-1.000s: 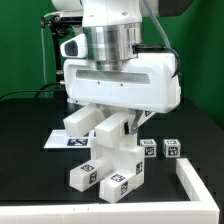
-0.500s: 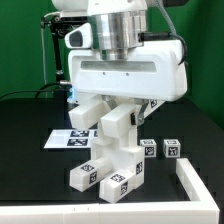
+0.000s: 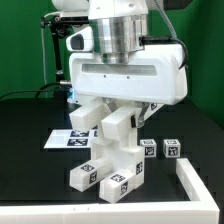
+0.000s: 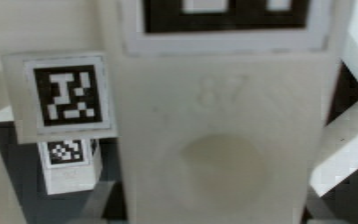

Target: Assemble chair

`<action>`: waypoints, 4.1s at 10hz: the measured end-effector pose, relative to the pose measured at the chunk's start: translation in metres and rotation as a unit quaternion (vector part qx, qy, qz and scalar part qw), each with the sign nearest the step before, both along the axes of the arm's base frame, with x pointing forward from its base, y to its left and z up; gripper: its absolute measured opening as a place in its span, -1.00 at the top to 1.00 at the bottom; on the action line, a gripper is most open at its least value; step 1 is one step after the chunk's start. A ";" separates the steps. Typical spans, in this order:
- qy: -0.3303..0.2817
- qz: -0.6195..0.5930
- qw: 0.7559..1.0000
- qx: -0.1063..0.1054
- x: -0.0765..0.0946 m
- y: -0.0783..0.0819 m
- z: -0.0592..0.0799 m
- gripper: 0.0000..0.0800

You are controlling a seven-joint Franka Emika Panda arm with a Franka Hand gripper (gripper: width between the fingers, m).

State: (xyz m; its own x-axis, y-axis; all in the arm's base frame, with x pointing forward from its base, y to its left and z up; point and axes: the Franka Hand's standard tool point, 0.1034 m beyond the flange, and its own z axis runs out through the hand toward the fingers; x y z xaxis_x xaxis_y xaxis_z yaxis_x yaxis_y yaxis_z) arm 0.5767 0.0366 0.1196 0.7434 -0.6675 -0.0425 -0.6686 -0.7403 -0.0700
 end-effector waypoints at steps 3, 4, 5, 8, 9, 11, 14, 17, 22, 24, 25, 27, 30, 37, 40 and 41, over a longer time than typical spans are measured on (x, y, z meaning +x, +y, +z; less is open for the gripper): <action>0.004 -0.006 1.000 -0.001 -0.002 0.000 -0.004 0.29; 0.005 -0.007 1.000 -0.002 -0.002 -0.001 -0.005 0.29; 0.005 -0.007 1.000 -0.002 -0.002 -0.001 -0.005 0.29; 0.005 -0.007 1.000 -0.002 -0.002 -0.001 -0.005 0.29; 0.005 -0.007 1.000 -0.002 -0.002 -0.001 -0.005 0.29; 0.001 -0.006 1.000 -0.006 0.000 -0.003 -0.007 0.29; -0.005 -0.007 1.000 -0.008 0.002 -0.005 -0.007 0.29; -0.007 -0.007 1.000 -0.008 0.003 -0.005 -0.007 0.29; -0.011 -0.010 1.000 -0.013 0.004 -0.001 -0.007 0.29; -0.011 -0.010 1.000 -0.013 0.004 -0.001 -0.007 0.29; -0.011 -0.010 1.000 -0.013 0.004 -0.001 -0.007 0.29; -0.011 -0.010 1.000 -0.013 0.004 -0.001 -0.007 0.29; -0.029 -0.025 0.999 -0.018 0.009 -0.011 -0.007 0.29; -0.041 -0.102 0.994 -0.012 0.007 -0.011 -0.006 0.29; -0.042 -0.093 0.995 -0.009 0.007 -0.016 -0.007 0.29; -0.042 -0.093 0.995 -0.009 0.007 -0.016 -0.007 0.29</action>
Offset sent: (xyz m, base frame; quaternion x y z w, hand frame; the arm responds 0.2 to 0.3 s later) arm -0.0018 -0.0083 -0.0038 -0.0332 0.0097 0.0300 0.9990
